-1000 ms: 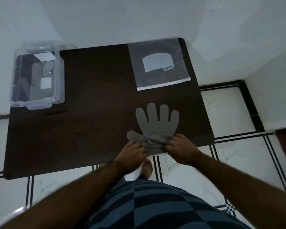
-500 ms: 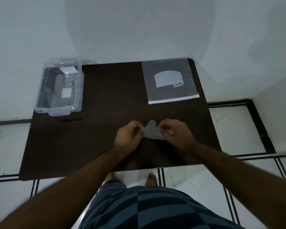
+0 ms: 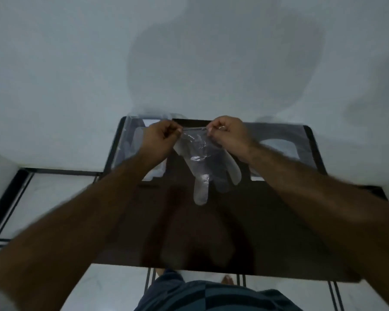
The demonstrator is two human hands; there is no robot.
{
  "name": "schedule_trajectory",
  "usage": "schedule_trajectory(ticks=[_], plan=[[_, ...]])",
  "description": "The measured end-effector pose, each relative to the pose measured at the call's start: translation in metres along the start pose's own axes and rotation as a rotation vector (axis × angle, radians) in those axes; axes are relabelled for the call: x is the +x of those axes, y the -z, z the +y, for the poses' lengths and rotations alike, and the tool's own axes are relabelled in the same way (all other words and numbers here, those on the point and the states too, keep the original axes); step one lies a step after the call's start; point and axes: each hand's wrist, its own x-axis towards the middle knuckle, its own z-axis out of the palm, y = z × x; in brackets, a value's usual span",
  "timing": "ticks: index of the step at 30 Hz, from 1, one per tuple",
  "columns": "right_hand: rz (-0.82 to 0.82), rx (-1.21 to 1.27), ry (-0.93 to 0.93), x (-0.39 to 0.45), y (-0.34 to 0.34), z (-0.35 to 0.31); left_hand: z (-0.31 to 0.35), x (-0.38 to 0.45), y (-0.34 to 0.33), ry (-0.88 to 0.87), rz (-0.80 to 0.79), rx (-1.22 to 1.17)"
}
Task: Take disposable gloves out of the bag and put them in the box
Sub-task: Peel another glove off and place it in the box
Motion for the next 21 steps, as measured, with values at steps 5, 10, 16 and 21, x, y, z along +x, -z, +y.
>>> schedule_trajectory(ticks=[5, 10, 16, 21], plan=[[0.013, 0.11, -0.112, 0.074, -0.058, -0.065, -0.012, 0.063, 0.081, -0.017, 0.017, 0.043], [0.011, 0.004, -0.121, 0.144, -0.099, -0.1, -0.03, 0.128, 0.135, -0.041, 0.008, 0.093], [0.075, -0.07, -0.055, 0.206, -0.124, -0.127, -0.05, 0.191, 0.17, -0.092, 0.018, 0.244], [0.074, 0.095, 0.083, 0.216, -0.129, -0.144, -0.055, 0.211, 0.195, -0.304, 0.116, 0.241]])
